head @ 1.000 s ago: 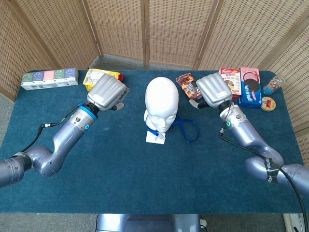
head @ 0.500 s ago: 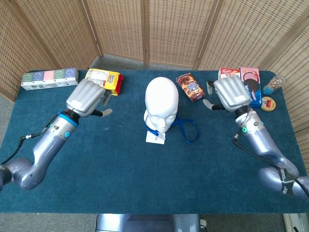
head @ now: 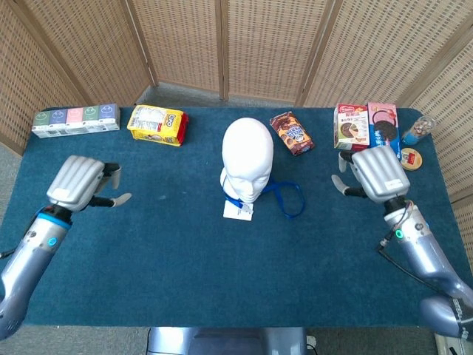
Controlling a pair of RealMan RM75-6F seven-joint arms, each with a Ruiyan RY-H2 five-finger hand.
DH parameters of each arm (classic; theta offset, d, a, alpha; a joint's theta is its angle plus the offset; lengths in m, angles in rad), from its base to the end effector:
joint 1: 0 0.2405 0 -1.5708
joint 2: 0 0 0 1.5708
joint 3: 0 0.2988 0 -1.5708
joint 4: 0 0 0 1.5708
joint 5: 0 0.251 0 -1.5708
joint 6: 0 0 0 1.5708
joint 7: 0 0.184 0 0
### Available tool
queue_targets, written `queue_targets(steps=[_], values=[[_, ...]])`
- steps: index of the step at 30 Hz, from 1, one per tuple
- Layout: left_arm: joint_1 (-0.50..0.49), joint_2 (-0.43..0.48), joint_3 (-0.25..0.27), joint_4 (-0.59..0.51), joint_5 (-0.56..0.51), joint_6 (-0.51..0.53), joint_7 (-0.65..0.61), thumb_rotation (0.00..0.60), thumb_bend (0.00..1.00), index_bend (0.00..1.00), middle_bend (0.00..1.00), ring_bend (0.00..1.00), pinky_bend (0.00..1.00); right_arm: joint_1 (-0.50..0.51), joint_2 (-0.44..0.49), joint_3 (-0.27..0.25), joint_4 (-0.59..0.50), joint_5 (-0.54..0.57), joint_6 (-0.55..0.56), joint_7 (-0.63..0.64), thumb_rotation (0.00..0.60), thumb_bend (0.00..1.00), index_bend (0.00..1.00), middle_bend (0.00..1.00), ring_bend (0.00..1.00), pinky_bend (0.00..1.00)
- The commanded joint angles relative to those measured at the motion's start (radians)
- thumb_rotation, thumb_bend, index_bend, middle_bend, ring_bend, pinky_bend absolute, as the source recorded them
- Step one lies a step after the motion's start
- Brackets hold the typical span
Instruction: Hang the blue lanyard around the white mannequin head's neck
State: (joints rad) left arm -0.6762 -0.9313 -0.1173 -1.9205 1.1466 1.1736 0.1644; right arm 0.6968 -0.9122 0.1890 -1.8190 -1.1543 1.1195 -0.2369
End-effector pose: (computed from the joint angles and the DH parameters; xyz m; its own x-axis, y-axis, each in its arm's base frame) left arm -0.1815 0.3915 0.1464 0.4124 0.0699 0.9083 0.8799 -0.2888 -0.3772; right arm -0.1774 -0.4250 0.1736 0.5341 0.0391 0.8445 -0.8019 -0.2931 0.5207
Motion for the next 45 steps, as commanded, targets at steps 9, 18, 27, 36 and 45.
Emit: queue_targets(steps=[9, 18, 27, 36, 45], values=[[0.322, -0.015, 0.172, 0.007, 0.219, 0.284, -0.122, 0.43, 0.2, 0.62, 0.79, 0.73, 0.69, -0.204, -0.001, -0.113, -0.097, -0.14, 0.218, -0.077, 0.407, 0.44, 0.59, 0.77, 0.83, 0.91], [0.46, -0.077, 0.226, 0.097, 0.287, 0.38, -0.161, 0.427, 0.2, 0.61, 0.77, 0.71, 0.65, -0.306, -0.035, -0.163, -0.1, -0.191, 0.293, -0.116, 0.405, 0.44, 0.6, 0.77, 0.82, 0.91], [0.589, -0.142, 0.255, 0.177, 0.347, 0.477, -0.2, 0.426, 0.2, 0.61, 0.77, 0.7, 0.63, -0.411, -0.062, -0.204, -0.095, -0.252, 0.374, -0.137, 0.405, 0.44, 0.61, 0.77, 0.82, 0.91], [0.652, -0.166, 0.258, 0.188, 0.383, 0.504, -0.204, 0.429, 0.2, 0.61, 0.75, 0.68, 0.61, -0.482, -0.089, -0.219, -0.075, -0.301, 0.422, -0.126, 0.405, 0.44, 0.62, 0.77, 0.82, 0.9], [0.691, -0.173, 0.269, 0.191, 0.401, 0.494, -0.196, 0.427, 0.2, 0.61, 0.75, 0.68, 0.6, -0.529, -0.113, -0.234, -0.033, -0.321, 0.424, -0.088, 0.406, 0.44, 0.63, 0.77, 0.82, 0.9]])
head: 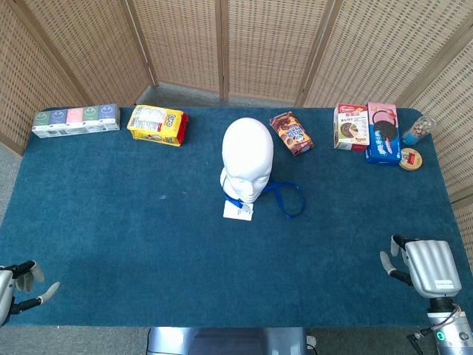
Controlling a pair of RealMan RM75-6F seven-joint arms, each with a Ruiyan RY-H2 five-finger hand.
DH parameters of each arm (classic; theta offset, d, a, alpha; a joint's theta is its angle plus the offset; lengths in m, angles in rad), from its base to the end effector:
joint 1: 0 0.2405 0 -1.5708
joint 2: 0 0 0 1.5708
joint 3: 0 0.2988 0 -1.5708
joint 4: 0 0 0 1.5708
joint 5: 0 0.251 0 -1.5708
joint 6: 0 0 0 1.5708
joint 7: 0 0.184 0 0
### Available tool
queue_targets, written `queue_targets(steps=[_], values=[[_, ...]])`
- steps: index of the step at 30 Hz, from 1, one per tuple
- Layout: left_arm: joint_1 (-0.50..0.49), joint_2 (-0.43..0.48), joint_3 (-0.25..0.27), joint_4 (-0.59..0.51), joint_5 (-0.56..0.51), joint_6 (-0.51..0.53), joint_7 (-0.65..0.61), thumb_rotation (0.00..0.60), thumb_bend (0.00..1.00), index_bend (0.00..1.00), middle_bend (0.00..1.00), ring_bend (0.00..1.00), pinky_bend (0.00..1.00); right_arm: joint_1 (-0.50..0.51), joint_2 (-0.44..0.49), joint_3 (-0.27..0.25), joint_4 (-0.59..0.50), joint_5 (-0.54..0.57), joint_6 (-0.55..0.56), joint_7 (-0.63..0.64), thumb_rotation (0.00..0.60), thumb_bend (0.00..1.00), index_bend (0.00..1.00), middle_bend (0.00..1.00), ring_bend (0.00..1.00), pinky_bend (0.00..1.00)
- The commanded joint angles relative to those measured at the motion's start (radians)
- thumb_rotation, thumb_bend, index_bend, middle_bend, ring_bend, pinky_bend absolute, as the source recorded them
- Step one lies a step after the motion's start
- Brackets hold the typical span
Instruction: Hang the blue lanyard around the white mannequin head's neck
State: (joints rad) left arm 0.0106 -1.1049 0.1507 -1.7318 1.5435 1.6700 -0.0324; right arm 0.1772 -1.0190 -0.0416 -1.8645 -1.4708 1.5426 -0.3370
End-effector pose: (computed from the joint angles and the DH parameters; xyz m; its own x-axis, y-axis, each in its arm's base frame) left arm -0.3543 0.1426 0.1320 0.2715 0.0509 0.9611 0.9596 0.0628 -0.2744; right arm -0.3057 -0.2299 0.1478 0.5637 -0.0016 0.8260 -0.8244 -0.0633 0.5625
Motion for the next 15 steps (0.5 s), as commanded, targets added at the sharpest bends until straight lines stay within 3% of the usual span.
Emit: queue_targets(steps=[1, 15], values=[[0.007, 0.002, 0.0, 0.004, 0.005, -0.003, 0.002, 0.426, 0.2, 0.61, 0.75, 0.68, 0.6, -0.014, -0.008, -0.003, 0.019, -0.006, 0.001, 0.02, 0.405, 0.44, 0.63, 0.77, 0.82, 0.9], [0.016, 0.041, -0.045, -0.024, 0.021, -0.004, 0.008, 0.43, 0.2, 0.61, 0.75, 0.68, 0.6, -0.037, -0.006, 0.022, 0.034, -0.03, -0.008, 0.057, 0.406, 0.44, 0.64, 0.77, 0.81, 0.9]])
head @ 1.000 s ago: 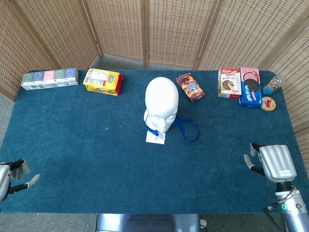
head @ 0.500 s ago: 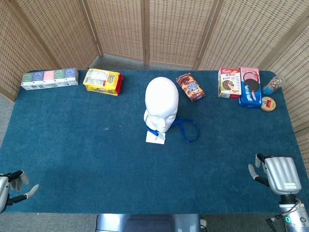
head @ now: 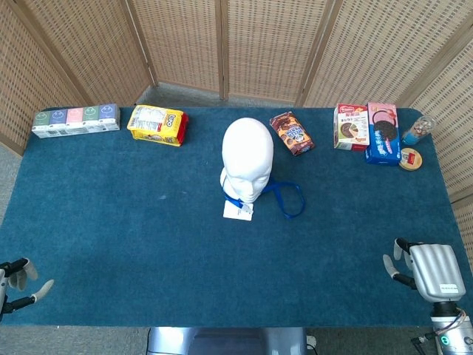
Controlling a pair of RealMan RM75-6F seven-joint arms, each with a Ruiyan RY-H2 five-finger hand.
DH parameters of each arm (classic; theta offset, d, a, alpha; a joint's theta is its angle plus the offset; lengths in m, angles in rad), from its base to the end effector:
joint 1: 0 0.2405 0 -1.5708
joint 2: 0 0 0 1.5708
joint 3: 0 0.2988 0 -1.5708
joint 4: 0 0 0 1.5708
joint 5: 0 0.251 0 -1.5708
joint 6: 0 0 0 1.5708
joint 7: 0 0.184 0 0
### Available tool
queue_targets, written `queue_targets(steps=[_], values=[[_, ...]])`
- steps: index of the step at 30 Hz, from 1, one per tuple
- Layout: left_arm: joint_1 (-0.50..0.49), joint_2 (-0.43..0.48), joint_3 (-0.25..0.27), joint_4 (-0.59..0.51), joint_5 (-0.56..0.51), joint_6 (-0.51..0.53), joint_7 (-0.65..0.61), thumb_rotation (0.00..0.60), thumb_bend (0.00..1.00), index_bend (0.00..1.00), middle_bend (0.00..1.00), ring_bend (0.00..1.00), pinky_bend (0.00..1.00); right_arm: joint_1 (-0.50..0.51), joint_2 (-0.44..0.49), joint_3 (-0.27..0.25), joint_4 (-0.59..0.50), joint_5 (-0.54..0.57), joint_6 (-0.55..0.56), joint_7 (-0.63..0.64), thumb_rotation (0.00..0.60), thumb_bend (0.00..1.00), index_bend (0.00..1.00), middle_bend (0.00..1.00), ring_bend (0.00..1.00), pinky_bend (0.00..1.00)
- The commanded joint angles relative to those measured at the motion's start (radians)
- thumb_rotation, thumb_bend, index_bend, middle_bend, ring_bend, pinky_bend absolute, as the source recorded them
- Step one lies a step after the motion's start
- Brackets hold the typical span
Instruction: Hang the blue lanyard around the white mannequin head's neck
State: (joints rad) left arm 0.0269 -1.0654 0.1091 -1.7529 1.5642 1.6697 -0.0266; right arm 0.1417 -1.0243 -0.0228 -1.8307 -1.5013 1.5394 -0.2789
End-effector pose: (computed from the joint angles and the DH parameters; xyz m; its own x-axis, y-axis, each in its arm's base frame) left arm -0.3497 0.1477 0.1485 0.2935 0.0156 0.9558 0.9544 0.0522 -0.2939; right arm -0.3137 -0.2242 0.1496 0.5372 0.0039 0.8435 -0.8417 -0.0618 0.5363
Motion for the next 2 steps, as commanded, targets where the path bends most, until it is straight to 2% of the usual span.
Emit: queue_targets(steps=[1, 2], values=[[-0.001, 0.003, -0.005, -0.005, 0.001, -0.008, 0.004, 0.428, 0.2, 0.61, 0.75, 0.68, 0.6, -0.002, -0.001, 0.006, 0.0, 0.002, -0.007, -0.002, 0.408, 0.44, 0.64, 0.77, 0.81, 0.9], [-0.002, 0.004, -0.006, -0.007, 0.001, -0.011, 0.006, 0.426, 0.2, 0.61, 0.75, 0.68, 0.6, -0.002, -0.002, 0.007, 0.0, 0.003, -0.009, -0.003, 0.405, 0.44, 0.64, 0.77, 0.81, 0.9]])
